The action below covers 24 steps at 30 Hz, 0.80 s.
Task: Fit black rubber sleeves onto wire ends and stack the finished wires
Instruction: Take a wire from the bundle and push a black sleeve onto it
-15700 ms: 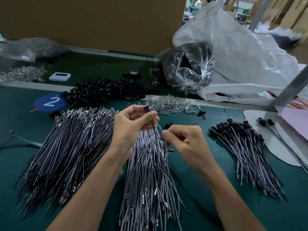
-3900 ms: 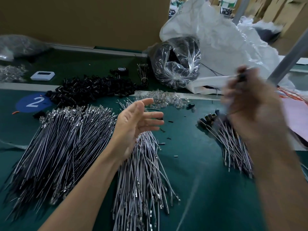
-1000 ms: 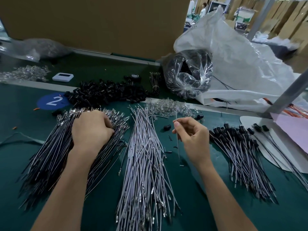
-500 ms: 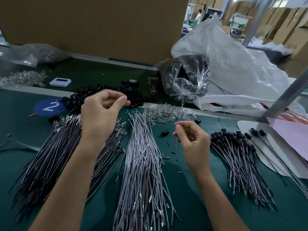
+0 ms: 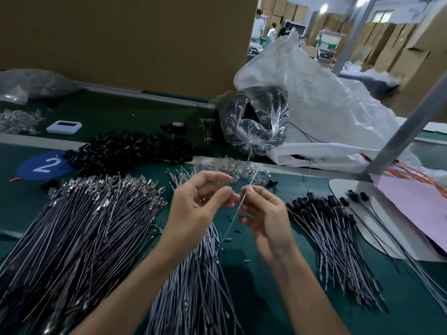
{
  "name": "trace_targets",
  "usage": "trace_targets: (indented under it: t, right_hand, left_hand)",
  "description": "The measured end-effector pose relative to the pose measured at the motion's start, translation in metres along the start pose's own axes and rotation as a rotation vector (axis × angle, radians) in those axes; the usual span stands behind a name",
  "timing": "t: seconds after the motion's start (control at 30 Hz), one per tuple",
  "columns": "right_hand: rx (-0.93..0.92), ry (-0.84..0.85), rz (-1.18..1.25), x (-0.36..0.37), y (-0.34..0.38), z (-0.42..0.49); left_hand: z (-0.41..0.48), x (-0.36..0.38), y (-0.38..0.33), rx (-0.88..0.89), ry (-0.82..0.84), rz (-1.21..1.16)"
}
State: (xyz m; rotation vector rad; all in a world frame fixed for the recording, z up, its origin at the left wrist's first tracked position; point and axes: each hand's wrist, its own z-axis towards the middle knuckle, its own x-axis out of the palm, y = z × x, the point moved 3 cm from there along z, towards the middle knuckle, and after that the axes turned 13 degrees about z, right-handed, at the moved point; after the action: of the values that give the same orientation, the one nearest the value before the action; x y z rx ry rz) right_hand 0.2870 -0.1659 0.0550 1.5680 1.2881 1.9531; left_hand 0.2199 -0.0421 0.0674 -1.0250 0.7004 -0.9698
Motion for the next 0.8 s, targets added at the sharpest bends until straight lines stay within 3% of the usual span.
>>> trace_targets:
  t: [0.43,0.63,0.7,0.8]
  right_hand:
    - [-0.019,-0.109,0.005,-0.008,-0.003,0.002]
    - [0.034,-0.082,0.097,-0.009,-0.003,0.003]
    - [-0.006,-0.055,0.108,-0.010,-0.001,0.002]
    - [-0.118,0.017,0.023,-0.009,0.006,-0.002]
  left_hand:
    - [-0.011,0.012,0.009,0.081,0.222,0.266]
    - [-0.015,0.016,0.008,0.089,0.336,0.327]
    - [-0.015,0.014,0.004,0.106,0.270,0.275]
    - [-0.012,0.002,0.001,0.138,-0.033,0.263]
